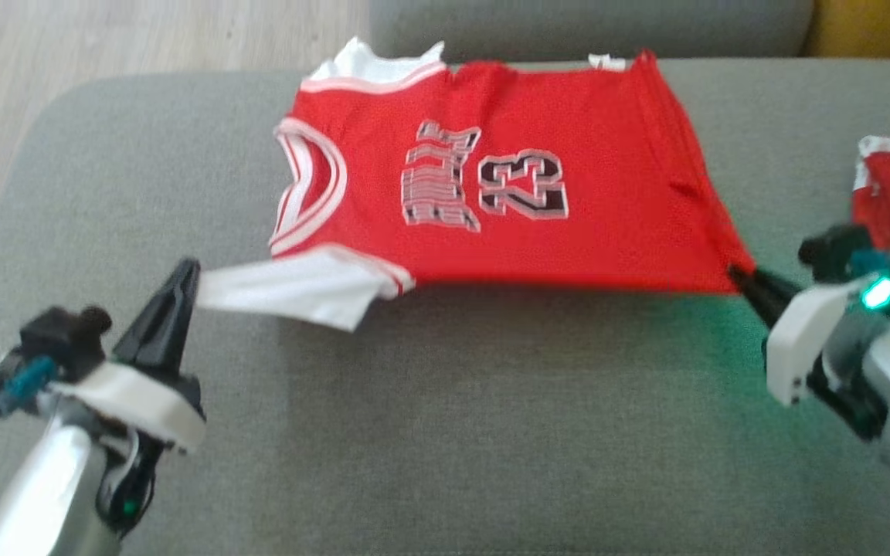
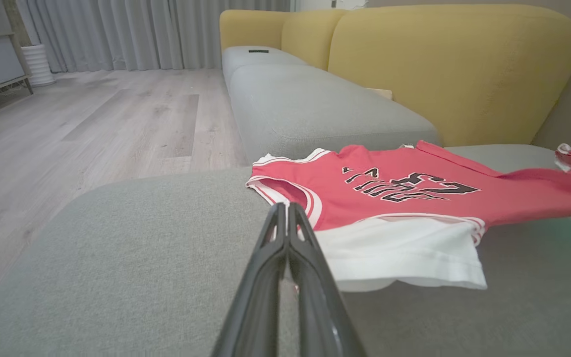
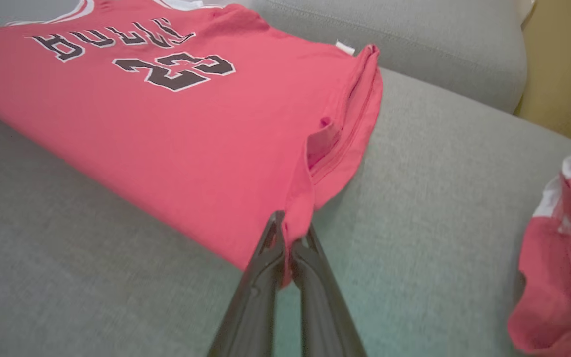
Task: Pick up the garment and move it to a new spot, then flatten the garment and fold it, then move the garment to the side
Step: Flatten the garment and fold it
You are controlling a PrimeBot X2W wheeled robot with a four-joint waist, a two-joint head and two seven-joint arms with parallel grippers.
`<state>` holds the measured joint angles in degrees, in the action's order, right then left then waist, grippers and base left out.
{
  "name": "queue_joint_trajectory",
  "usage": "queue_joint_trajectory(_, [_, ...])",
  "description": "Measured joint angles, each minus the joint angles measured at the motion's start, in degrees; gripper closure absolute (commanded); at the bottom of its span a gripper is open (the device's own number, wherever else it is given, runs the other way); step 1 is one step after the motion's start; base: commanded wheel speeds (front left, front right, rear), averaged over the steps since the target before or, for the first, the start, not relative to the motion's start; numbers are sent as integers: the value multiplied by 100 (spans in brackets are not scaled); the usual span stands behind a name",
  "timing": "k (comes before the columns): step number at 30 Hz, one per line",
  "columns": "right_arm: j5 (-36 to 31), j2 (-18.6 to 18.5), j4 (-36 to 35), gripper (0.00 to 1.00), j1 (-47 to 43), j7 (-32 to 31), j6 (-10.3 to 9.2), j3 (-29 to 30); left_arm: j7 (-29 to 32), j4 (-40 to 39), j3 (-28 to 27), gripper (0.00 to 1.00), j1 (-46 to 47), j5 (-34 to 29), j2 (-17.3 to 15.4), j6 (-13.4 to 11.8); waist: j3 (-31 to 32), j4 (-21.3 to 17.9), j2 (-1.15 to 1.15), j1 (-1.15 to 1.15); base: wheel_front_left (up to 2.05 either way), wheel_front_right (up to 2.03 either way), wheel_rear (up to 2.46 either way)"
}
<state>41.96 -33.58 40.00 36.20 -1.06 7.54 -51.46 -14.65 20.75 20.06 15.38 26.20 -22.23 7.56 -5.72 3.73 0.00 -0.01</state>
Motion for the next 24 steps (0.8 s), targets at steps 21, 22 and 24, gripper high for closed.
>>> queue_joint_trajectory(21, [810,-866,-1953,100,-1727,-1393,0,335,255,-1606,110,100,-1784,174,-604,-310,503,-47,0,0,0,0,0])
queue_joint_trajectory(22, [779,-877,-1994,100,-1725,-1418,0,424,283,-1684,109,100,-1782,170,-620,-311,489,-44,0,0,0,0,0])
queue_joint_trajectory(24, [710,-879,-2057,100,-1724,-1501,0,575,352,-1753,120,100,-1753,116,-657,-311,449,-43,0,0,0,0,0])
